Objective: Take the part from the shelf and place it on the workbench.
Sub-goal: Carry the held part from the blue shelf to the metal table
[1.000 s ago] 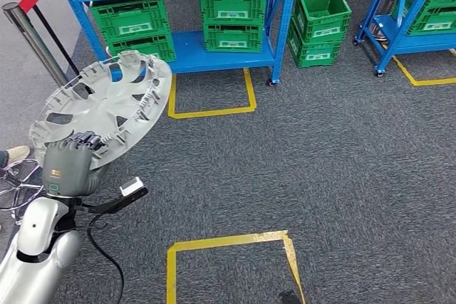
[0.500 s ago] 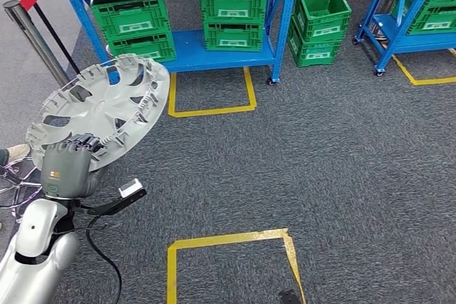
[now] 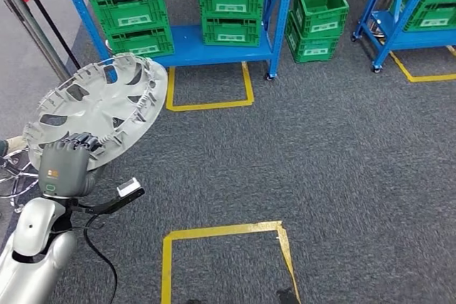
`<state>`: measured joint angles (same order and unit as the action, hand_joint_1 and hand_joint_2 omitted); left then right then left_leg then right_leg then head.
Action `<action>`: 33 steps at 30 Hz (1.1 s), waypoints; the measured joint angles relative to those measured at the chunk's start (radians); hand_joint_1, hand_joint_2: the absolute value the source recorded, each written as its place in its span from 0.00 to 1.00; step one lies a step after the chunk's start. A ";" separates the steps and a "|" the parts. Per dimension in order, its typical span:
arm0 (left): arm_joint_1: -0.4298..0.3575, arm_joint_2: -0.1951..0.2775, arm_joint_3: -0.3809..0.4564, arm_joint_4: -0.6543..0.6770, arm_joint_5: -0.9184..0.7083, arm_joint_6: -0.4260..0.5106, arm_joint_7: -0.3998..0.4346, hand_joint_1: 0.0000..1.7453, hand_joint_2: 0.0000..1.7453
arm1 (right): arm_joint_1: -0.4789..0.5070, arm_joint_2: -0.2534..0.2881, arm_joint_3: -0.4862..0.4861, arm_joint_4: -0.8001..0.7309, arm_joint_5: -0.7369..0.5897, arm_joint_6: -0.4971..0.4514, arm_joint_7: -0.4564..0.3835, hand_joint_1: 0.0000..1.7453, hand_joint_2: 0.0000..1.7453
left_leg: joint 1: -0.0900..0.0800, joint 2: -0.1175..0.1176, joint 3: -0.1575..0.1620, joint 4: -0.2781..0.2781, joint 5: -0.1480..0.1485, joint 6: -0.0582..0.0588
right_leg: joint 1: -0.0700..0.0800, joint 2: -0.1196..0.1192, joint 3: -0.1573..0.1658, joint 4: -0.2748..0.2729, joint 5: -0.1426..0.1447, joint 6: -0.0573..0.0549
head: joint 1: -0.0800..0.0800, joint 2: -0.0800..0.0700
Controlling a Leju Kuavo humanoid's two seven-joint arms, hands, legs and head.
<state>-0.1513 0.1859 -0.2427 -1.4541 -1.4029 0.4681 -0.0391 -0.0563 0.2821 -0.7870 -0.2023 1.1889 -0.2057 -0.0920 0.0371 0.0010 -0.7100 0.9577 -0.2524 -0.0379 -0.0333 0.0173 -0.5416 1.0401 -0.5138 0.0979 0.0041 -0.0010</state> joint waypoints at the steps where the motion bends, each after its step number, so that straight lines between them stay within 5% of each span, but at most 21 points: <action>1: 0.001 0.000 0.001 0.000 0.000 0.000 0.000 1.00 1.00 | -0.001 0.001 0.000 0.000 0.000 0.000 0.000 0.00 0.00 | -0.001 -0.001 -0.003 0.002 0.006 -0.006 | 0.002 0.004 -0.008 0.003 0.001 -0.011 | -0.002 0.000; 4: 0.002 0.001 0.003 -0.001 0.001 -0.001 0.000 1.00 1.00 | 0.000 0.001 0.000 0.000 0.000 0.001 0.001 0.00 0.00 | 0.003 -0.001 -0.009 -0.001 0.015 -0.017 | 0.004 0.004 -0.028 0.016 0.022 -0.051 | -0.007 0.000; 5: 0.002 0.001 0.004 -0.001 0.001 -0.002 0.000 1.00 1.00 | 0.000 0.001 0.000 0.000 0.000 0.002 0.001 0.00 0.00 | 0.003 -0.001 -0.021 0.025 -0.011 -0.018 | 0.003 0.004 -0.034 0.016 0.031 -0.060 | -0.008 0.000; 7: 0.002 0.002 0.004 -0.001 0.002 -0.004 -0.001 1.00 1.00 | 0.003 0.001 0.000 0.000 0.000 0.004 0.002 0.00 0.00 | 0.000 0.000 -0.060 0.152 -0.110 -0.020 | 0.003 0.002 -0.049 0.014 0.049 -0.071 | -0.011 0.000; 9: 0.004 0.001 0.003 -0.001 0.007 -0.005 -0.005 1.00 1.00 | 0.008 0.001 0.000 0.000 0.000 0.005 0.002 0.00 0.00 | -0.004 -0.001 -0.088 0.298 -0.199 -0.017 | 0.005 -0.002 -0.065 0.014 0.062 -0.073 | -0.012 0.000; 10: 0.005 0.001 0.002 -0.001 0.010 -0.004 -0.008 1.00 1.00 | 0.010 0.001 0.000 0.000 0.000 0.005 0.003 0.00 0.00 | -0.006 -0.001 -0.080 0.328 -0.219 -0.014 | 0.006 -0.004 -0.070 0.014 0.066 -0.072 | -0.013 0.000; 11: 0.005 0.001 0.001 -0.001 0.014 -0.004 -0.013 1.00 1.00 | 0.011 0.001 0.000 0.000 0.000 0.005 0.003 0.00 0.00 | -0.007 -0.001 -0.052 0.318 -0.220 -0.010 | 0.006 -0.006 -0.072 0.014 0.069 -0.071 | -0.013 0.000; 14: 0.007 0.003 0.000 -0.004 0.020 0.006 -0.030 1.00 1.00 | 0.008 0.001 0.000 0.000 0.000 0.004 0.002 0.00 0.00 | -0.013 -0.002 0.087 0.137 -0.183 0.002 | 0.008 -0.013 -0.075 0.015 0.074 -0.062 | -0.012 0.000; 16: 0.009 0.006 -0.001 -0.006 0.024 0.017 -0.038 1.00 1.00 | 0.006 0.001 0.000 0.000 0.000 0.003 0.002 0.00 0.00 | -0.018 -0.003 0.128 0.066 -0.183 0.006 | 0.011 -0.019 -0.080 0.015 0.080 -0.052 | -0.012 0.000; 19: 0.016 0.008 -0.001 -0.009 0.055 0.020 -0.047 1.00 1.00 | 0.006 0.001 0.000 0.000 0.000 0.002 0.002 0.00 0.00 | -0.022 -0.003 0.129 0.055 -0.185 0.010 | 0.012 -0.023 -0.078 0.002 0.087 -0.038 | -0.010 0.000; 23: 0.021 0.006 -0.001 -0.013 0.123 0.012 -0.080 1.00 1.00 | 0.006 0.001 0.000 0.000 0.000 -0.002 0.002 0.00 0.00 | -0.022 -0.007 0.135 0.047 -0.183 0.011 | 0.013 -0.024 -0.073 -0.015 0.092 -0.073 | -0.007 0.000; 24: 0.022 0.007 -0.001 -0.015 0.134 0.010 -0.088 1.00 1.00 | 0.006 0.001 0.000 0.000 0.000 -0.002 0.002 0.00 0.00 | -0.024 -0.008 0.135 0.047 -0.183 0.013 | 0.012 -0.024 -0.070 -0.017 0.094 -0.073 | -0.007 0.000; 30: 0.031 0.007 -0.001 -0.022 0.154 0.004 -0.098 1.00 1.00 | 0.006 0.001 0.000 0.000 0.002 0.010 -0.008 0.00 0.00 | -0.028 -0.008 0.132 0.049 -0.181 0.020 | 0.008 -0.024 -0.061 -0.027 0.104 -0.048 | -0.007 0.000; 33: 0.031 0.010 -0.001 -0.031 0.158 0.003 -0.101 1.00 1.00 | 0.006 0.001 0.001 0.000 0.003 0.013 -0.010 0.00 0.00 | -0.034 -0.005 0.134 0.038 -0.180 0.042 | 0.002 -0.023 -0.054 -0.039 0.121 -0.015 | -0.008 0.000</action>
<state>-0.1198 0.1955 -0.2433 -1.4851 -1.2449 0.4714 -0.1396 -0.0502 0.2834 -0.7863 -0.2024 1.1914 -0.1927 -0.1021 0.0027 -0.0038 -0.5758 0.9961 -0.4322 0.0045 -0.0316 -0.0060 -0.5959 1.0016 -0.3928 0.0827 -0.0042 -0.0009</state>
